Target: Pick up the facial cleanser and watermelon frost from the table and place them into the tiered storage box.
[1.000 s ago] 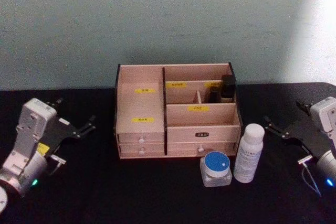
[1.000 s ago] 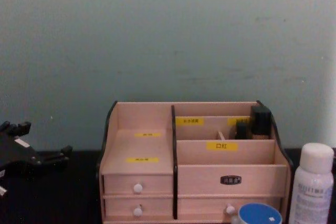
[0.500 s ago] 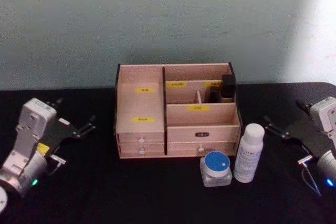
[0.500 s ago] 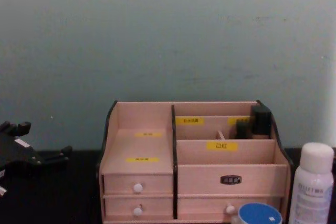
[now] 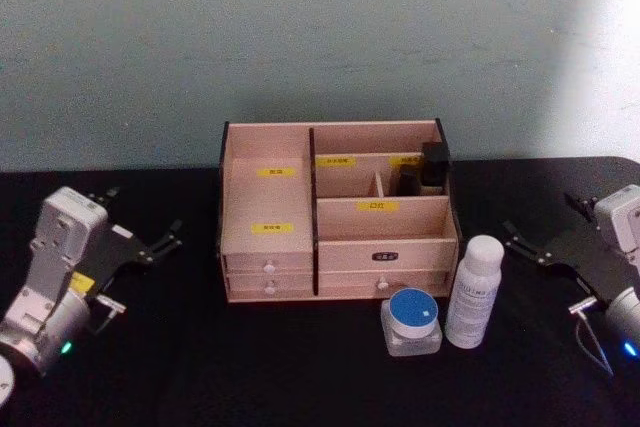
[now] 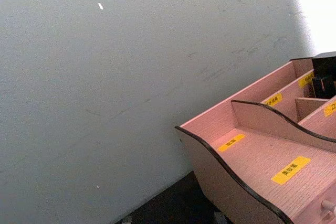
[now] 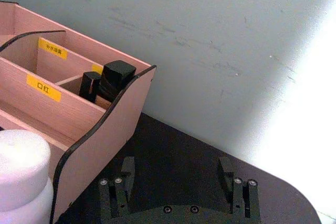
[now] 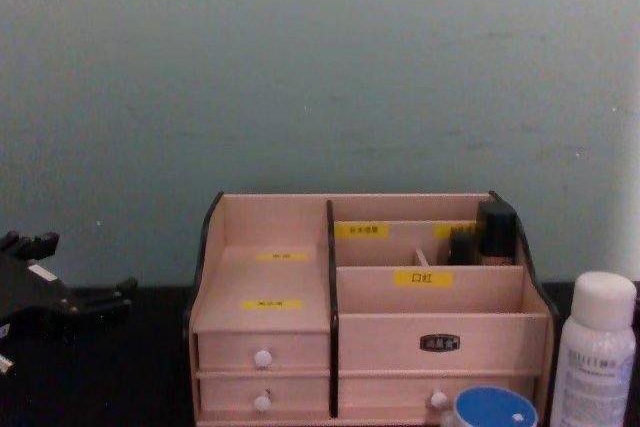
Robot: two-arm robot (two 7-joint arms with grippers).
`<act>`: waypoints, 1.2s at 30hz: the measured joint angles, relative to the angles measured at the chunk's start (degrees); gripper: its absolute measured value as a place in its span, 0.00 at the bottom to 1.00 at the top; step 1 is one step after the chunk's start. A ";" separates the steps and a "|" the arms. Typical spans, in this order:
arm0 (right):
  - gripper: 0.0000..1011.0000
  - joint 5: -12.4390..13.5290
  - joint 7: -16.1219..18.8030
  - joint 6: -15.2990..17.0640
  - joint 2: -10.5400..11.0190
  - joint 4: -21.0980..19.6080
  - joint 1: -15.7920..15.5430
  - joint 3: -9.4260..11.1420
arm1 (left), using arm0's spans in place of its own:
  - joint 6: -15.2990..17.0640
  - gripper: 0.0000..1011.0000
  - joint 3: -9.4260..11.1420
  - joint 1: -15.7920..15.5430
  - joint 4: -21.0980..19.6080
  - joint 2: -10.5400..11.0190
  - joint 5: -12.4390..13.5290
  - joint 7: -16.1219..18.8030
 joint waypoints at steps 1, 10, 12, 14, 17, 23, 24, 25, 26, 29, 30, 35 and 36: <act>0.99 0.07 0.13 0.00 0.00 -0.17 -0.17 0.18 | 0.00 0.99 0.00 0.00 0.00 0.00 0.00 0.00; 0.99 3.00 2.84 1.39 1.64 -4.40 -4.32 3.05 | 0.00 0.99 0.00 0.00 0.00 0.00 0.00 0.00; 0.99 4.23 3.91 2.07 2.40 -5.91 -5.94 3.89 | 0.00 0.99 0.00 0.00 0.00 0.00 0.00 0.00; 0.99 5.05 4.61 2.54 2.94 -7.01 -7.10 4.51 | 0.00 0.99 0.00 0.00 0.00 0.00 0.00 0.00; 0.99 6.76 6.12 3.39 3.91 -8.87 -9.20 5.57 | 0.00 0.99 0.00 0.00 0.00 0.00 0.00 0.00; 0.99 9.97 9.36 5.32 5.92 -12.57 -13.11 7.67 | 0.00 0.99 0.00 0.00 0.00 0.00 0.00 0.00; 0.99 10.59 10.11 5.72 6.37 -13.35 -13.92 8.09 | 0.00 0.99 0.00 0.00 0.00 0.00 0.00 0.00; 0.99 10.92 10.52 5.95 6.62 -13.72 -14.32 8.33 | 0.00 0.99 0.00 0.00 0.00 0.00 0.00 0.00; 0.99 11.28 10.90 6.22 6.88 -14.14 -14.78 8.59 | 0.00 0.99 0.00 0.00 0.00 0.00 0.00 0.00; 0.99 12.65 12.61 7.12 7.76 -15.79 -16.44 9.54 | 0.00 0.99 0.00 0.00 0.00 0.00 0.00 0.00; 0.99 13.40 13.49 7.48 8.07 -16.41 -17.15 9.97 | 0.00 0.99 0.00 0.00 0.00 0.00 0.00 0.00; 0.99 15.78 16.09 8.48 8.15 -17.68 -18.42 10.99 | 0.00 0.99 0.00 0.00 0.00 0.00 0.00 0.00; 0.99 16.41 16.95 8.73 7.93 -17.89 -18.54 11.15 | 0.00 0.99 0.00 0.00 -0.01 0.00 0.00 0.00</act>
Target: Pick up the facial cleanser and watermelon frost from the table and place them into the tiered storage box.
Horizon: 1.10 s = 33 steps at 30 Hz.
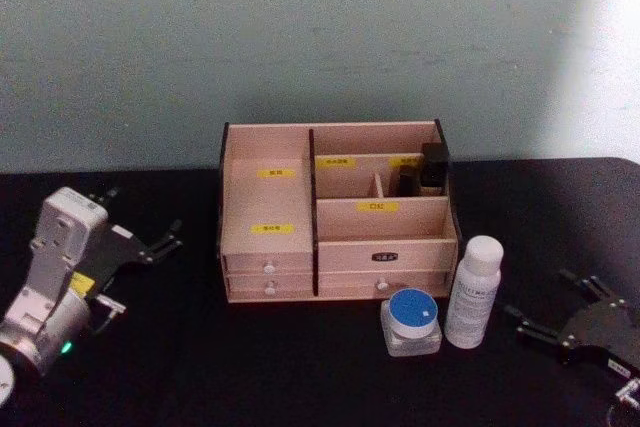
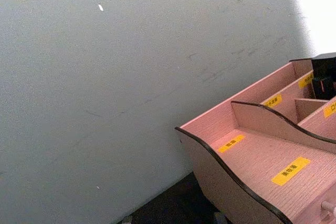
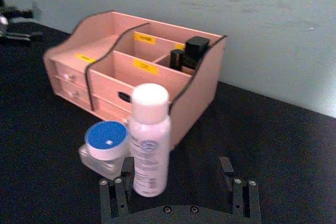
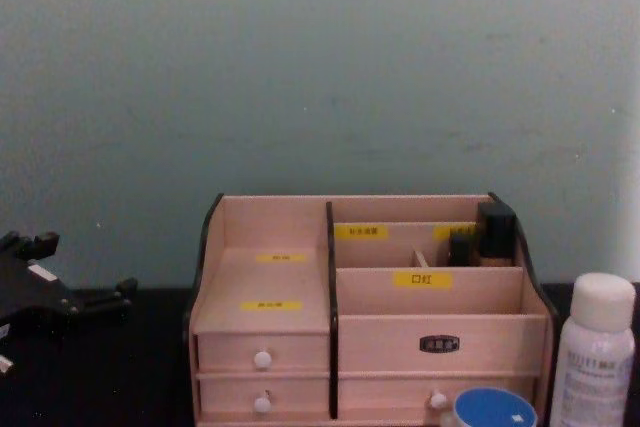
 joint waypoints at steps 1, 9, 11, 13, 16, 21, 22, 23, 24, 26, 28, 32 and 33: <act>0.99 0.00 0.00 0.00 0.00 0.00 0.00 0.00 | 0.00 0.99 0.00 0.00 0.00 0.00 0.00 0.00; 0.99 1.66 3.63 1.33 -2.48 0.66 1.71 -0.46 | 0.00 0.99 0.00 0.00 0.00 0.00 0.00 0.00; 0.99 1.42 3.99 1.50 -3.05 1.13 2.32 -0.83 | 0.00 0.99 0.00 0.00 0.00 0.00 0.00 0.00; 0.99 0.80 4.39 1.73 -3.84 1.81 3.26 -1.32 | 0.00 0.99 0.00 0.00 0.00 0.00 0.00 0.00; 0.99 -0.16 4.64 2.06 -4.86 2.72 4.38 -1.90 | 0.00 0.99 0.00 0.00 0.01 0.00 0.00 0.00; 0.99 -1.49 5.03 2.46 -6.26 4.11 5.89 -2.56 | 0.00 0.99 0.00 0.00 0.00 0.00 0.00 0.00; 0.99 -1.92 5.16 2.55 -6.75 4.58 6.40 -2.74 | 0.00 0.99 0.00 0.00 0.01 0.00 0.00 0.00; 0.99 -2.38 5.31 2.65 -7.19 5.08 6.87 -2.90 | 0.00 0.99 0.00 0.00 0.00 0.00 0.00 0.00; 0.99 -2.38 5.31 2.65 -7.19 5.08 6.87 -2.90 | 0.00 0.99 0.00 0.00 0.00 0.00 0.00 0.00; 0.99 -2.93 5.49 2.77 -7.85 5.88 7.55 -3.13 | 0.00 0.99 0.00 0.00 0.00 0.00 0.00 0.00; 0.99 -3.43 5.73 2.87 -8.47 6.59 8.20 -3.33 | 0.00 0.99 0.00 0.00 0.01 0.00 0.00 0.00; 0.99 -4.17 6.20 3.02 -9.47 7.86 9.24 -3.57 | 0.00 0.99 0.00 0.00 0.00 0.00 0.00 0.00; 0.99 -4.32 6.26 3.05 -9.64 8.07 9.42 -3.60 | 0.00 0.99 0.00 0.00 0.00 0.00 0.00 0.00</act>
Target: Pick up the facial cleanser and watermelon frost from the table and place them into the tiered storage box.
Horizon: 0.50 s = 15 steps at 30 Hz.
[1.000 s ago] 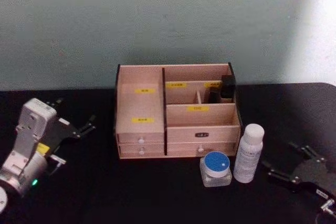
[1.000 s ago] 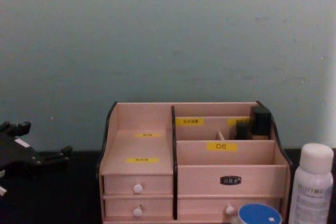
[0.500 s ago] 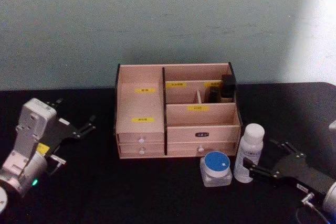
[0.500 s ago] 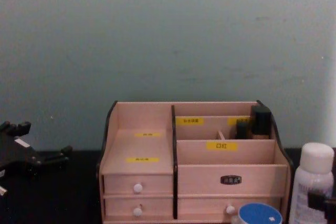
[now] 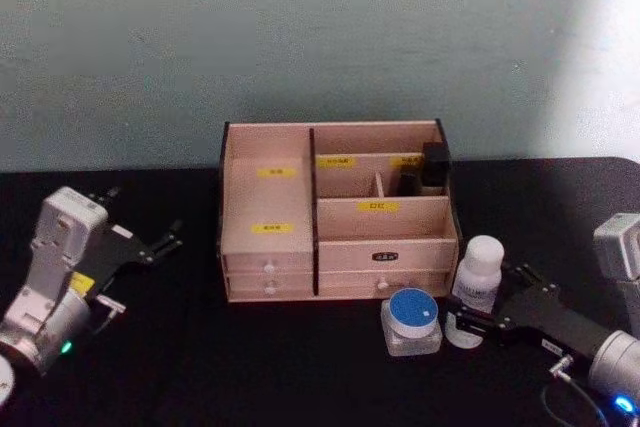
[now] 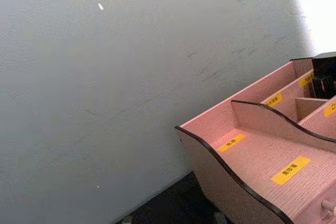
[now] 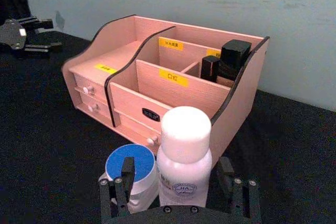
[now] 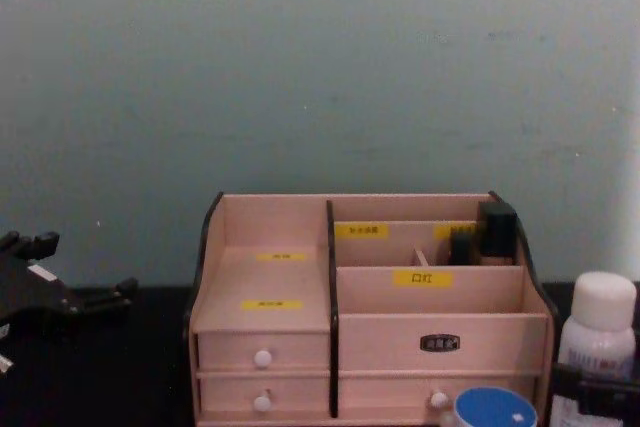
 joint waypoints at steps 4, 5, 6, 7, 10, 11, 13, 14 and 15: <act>0.99 -0.82 0.30 0.05 -0.79 0.91 0.78 -0.10 | 0.00 0.99 0.00 0.00 0.00 0.00 0.00 0.00; 0.99 -1.01 0.32 0.08 -0.92 1.02 0.89 -0.11 | 0.00 0.99 0.00 0.00 0.00 0.00 0.00 0.00; 0.99 -1.15 0.32 0.09 -0.99 1.09 0.97 -0.12 | 0.00 0.99 0.00 0.00 0.00 0.00 0.00 0.00; 0.99 -1.51 0.32 0.09 -1.13 1.22 1.10 -0.15 | 0.00 0.99 0.00 0.00 0.00 0.00 0.00 0.00; 0.99 -1.63 0.32 0.09 -1.17 1.26 1.14 -0.16 | 0.00 0.99 0.00 0.00 0.00 0.00 0.00 0.00; 0.99 -1.62 0.32 0.09 -1.15 1.26 1.13 -0.16 | 0.00 0.99 0.00 0.00 0.00 0.00 0.00 0.00; 0.99 -1.58 0.32 0.09 -1.12 1.24 1.09 -0.16 | 0.00 0.99 0.00 0.00 0.00 0.00 0.00 0.00; 0.99 -1.57 0.32 0.09 -1.11 1.23 1.09 -0.16 | 0.00 0.99 0.00 0.00 0.00 0.00 0.00 0.00; 0.99 -1.55 0.32 0.09 -1.10 1.21 1.07 -0.16 | 0.00 0.99 0.00 0.00 0.00 0.00 0.00 0.00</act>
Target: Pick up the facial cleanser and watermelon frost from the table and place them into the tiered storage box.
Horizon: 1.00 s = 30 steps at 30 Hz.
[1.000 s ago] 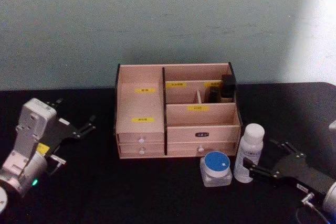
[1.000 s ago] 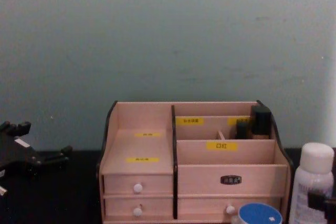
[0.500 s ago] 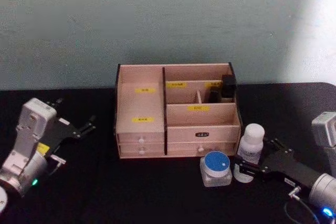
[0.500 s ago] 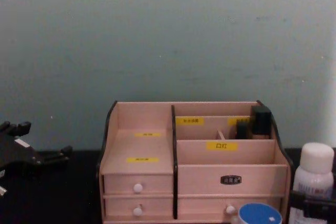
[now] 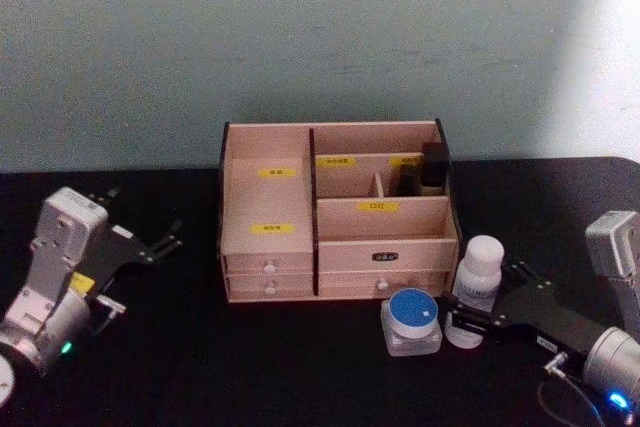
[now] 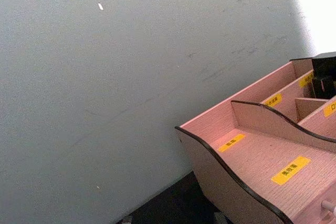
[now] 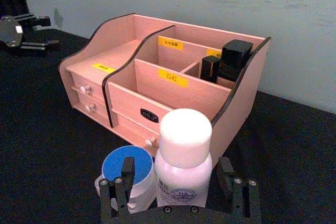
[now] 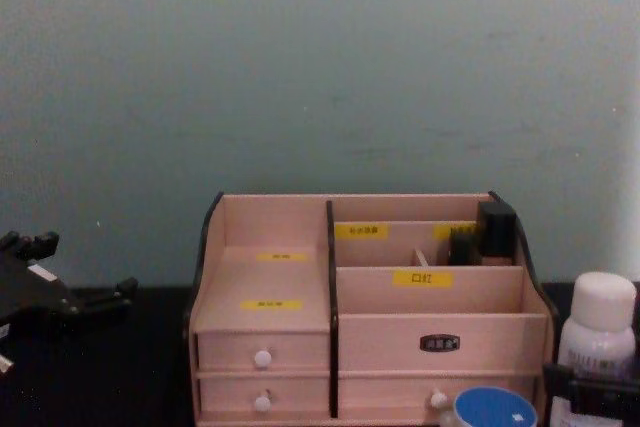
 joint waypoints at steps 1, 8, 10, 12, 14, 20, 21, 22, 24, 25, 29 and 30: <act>0.99 0.02 0.00 0.00 0.01 -0.02 -0.01 0.00 | 0.00 0.99 0.00 0.00 0.00 0.00 0.00 0.00; 0.91 0.20 -0.03 -0.02 0.10 -0.12 -0.11 0.03 | 0.00 0.99 0.00 0.00 0.00 0.00 0.00 0.00; 0.88 0.23 -0.05 -0.03 0.11 -0.14 -0.11 0.04 | 0.00 0.99 0.00 0.00 0.00 0.00 0.00 0.00; 0.83 0.25 -0.06 -0.04 0.12 -0.15 -0.12 0.04 | 0.00 0.99 0.00 -0.01 0.00 0.00 0.00 0.00; 0.79 0.28 -0.07 -0.04 0.13 -0.16 -0.13 0.06 | 0.00 0.99 0.00 0.00 0.00 0.00 0.00 0.00; 0.60 0.33 -0.09 -0.06 0.16 -0.18 -0.16 0.07 | 0.00 0.99 0.00 0.00 0.00 0.00 0.00 0.00; 0.59 0.34 -0.09 -0.07 0.17 -0.19 -0.17 0.07 | 0.00 0.99 0.00 0.00 0.00 0.00 0.00 0.00; 0.59 0.35 -0.09 -0.07 0.17 -0.19 -0.18 0.07 | 0.00 0.99 0.00 0.00 0.00 0.00 0.00 0.00; 0.59 0.36 -0.09 -0.07 0.18 -0.20 -0.18 0.07 | 0.00 0.99 0.00 0.00 0.00 0.00 0.00 0.00; 0.58 0.36 -0.09 -0.06 0.19 -0.21 -0.19 0.07 | 0.00 0.99 0.00 0.00 0.00 0.00 0.00 0.00; 0.59 0.39 -0.09 -0.07 0.20 -0.23 -0.20 0.07 | 0.00 0.99 0.00 0.00 0.00 0.00 0.00 0.00; 0.58 0.39 -0.09 -0.07 0.20 -0.23 -0.20 0.07 | 0.00 0.99 0.00 0.00 0.00 0.00 0.00 0.00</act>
